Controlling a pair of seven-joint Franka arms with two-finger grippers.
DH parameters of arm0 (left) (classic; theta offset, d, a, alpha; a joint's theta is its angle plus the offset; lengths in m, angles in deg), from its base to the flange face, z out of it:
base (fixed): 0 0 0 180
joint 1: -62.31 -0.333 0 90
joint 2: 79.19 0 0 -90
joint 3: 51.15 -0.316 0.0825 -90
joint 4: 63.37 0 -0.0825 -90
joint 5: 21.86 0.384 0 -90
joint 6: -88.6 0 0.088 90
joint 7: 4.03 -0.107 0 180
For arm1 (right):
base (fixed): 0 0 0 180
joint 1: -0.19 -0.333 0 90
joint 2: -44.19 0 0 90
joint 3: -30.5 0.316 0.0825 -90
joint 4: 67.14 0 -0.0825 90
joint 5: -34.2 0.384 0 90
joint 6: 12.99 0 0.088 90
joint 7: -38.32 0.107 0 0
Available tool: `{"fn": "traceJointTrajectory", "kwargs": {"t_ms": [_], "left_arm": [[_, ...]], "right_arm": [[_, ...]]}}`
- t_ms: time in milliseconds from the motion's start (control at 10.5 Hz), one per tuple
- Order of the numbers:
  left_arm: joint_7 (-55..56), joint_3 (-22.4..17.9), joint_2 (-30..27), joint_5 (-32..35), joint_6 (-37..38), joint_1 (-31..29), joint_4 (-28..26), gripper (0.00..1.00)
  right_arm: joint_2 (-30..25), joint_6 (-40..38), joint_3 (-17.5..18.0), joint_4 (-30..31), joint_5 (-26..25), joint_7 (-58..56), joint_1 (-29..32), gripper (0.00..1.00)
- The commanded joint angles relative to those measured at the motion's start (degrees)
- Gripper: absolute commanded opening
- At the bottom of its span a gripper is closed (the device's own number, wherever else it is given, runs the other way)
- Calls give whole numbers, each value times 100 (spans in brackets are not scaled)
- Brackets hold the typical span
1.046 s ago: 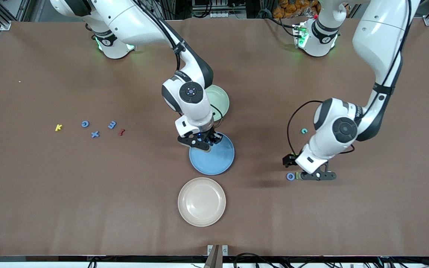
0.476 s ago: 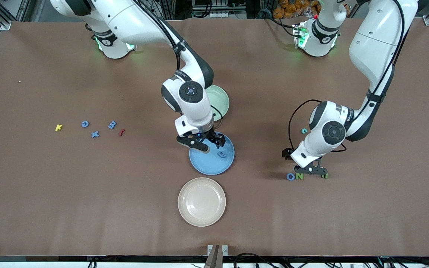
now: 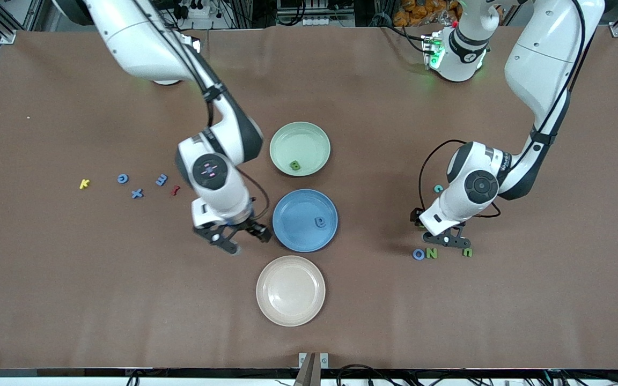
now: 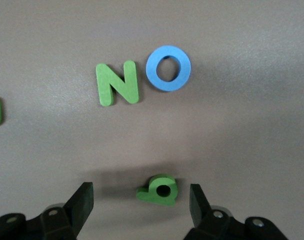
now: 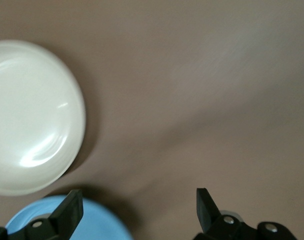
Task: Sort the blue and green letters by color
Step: 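Grasp the green a with the left gripper while the right gripper withdraws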
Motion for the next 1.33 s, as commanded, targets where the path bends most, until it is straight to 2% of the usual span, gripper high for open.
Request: {"fn": "traceJointTrajectory", "kwargs": {"t_ms": [0,95,190,476,571,761,951,1046,1236], "left_arm": [[-36,69,-129,139,-71,-3,-187,79],[-36,69,-120,139,-71,6,-187,78],[-36,60,-85,148,-79,6,-187,72],[-36,69,-67,174,-97,33,-125,66],[-36,60,-58,174,-123,50,-125,60],[-36,60,-23,174,-141,50,-116,55],[-27,60,47,174,-238,42,-116,51],[-27,60,47,174,-238,42,-116,39],[60,69,-5,174,-238,50,-134,3]], "right_arm": [[-537,-366,115,610,-25,-898,791,100],[-783,-367,107,952,-25,-1162,1073,100],[-1055,-341,116,1330,-33,-1356,1345,100],[-1960,-306,116,2569,-51,-1795,2215,100],[-2224,-253,116,2956,-60,-1884,2479,100],[-2682,-156,116,3581,-60,-2043,3024,100],[-3077,613,107,4458,-69,-2140,3569,100],[-3184,800,107,4732,-69,-2140,3728,100],[-3378,1282,107,5233,-77,-2131,3939,100]]}}
